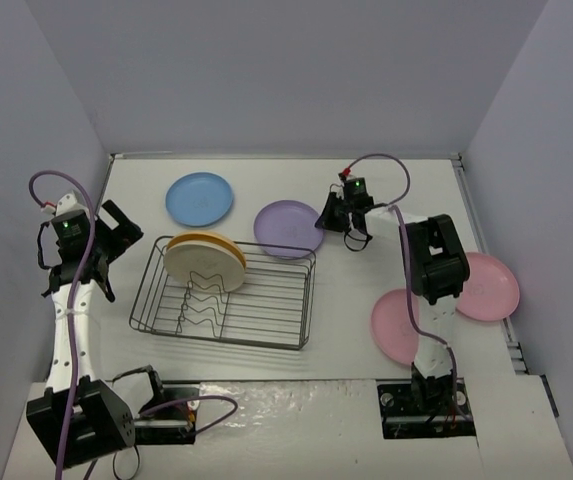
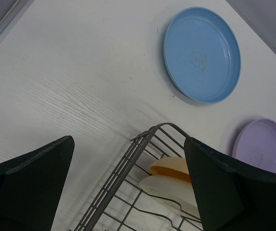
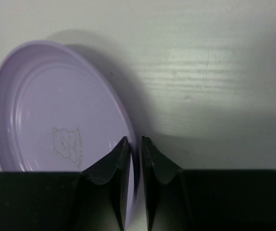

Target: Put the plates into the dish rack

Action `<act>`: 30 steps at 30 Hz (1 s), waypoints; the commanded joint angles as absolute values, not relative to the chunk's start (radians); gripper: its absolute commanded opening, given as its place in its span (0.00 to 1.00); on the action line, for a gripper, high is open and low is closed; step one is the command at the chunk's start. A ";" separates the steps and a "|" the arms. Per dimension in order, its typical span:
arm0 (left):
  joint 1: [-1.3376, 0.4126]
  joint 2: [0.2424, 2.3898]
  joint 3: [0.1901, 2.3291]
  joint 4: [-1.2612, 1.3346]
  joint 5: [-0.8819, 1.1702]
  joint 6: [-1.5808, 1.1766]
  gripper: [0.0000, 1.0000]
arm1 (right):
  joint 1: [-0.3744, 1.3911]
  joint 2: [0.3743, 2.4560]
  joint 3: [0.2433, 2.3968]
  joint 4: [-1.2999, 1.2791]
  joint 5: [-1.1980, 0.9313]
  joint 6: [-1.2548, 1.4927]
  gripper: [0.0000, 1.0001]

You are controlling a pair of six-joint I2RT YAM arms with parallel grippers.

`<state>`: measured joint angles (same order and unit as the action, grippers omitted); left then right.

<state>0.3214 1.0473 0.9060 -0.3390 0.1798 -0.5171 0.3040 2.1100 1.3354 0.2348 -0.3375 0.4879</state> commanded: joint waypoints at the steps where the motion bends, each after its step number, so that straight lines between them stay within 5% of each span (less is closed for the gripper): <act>1: 0.328 1.034 0.927 -0.291 0.163 -0.528 0.97 | 0.296 2.038 1.262 0.243 -0.250 0.518 0.06; 7: 0.328 1.035 0.936 -0.301 0.161 -0.520 0.97 | 0.288 1.909 1.207 0.249 -0.144 0.496 0.00; 14: 0.327 1.025 0.936 -0.301 0.170 -0.518 0.97 | 0.324 1.599 1.266 0.210 0.333 0.336 0.00; 20: 0.322 1.010 0.933 -0.299 0.170 -0.518 0.97 | 0.595 1.470 1.310 0.469 0.702 -0.221 0.00; 26: 0.313 0.999 0.931 -0.295 0.175 -0.518 0.97 | 0.954 1.399 1.224 0.872 0.745 -0.847 0.00; 30: 0.312 1.003 0.932 -0.298 0.176 -0.517 0.97 | 1.089 1.375 1.205 0.901 0.590 -0.998 0.00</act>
<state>0.3176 1.0208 0.9035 -0.3396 0.1746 -0.5164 0.9899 1.4238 1.2122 0.6809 0.6384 -0.6465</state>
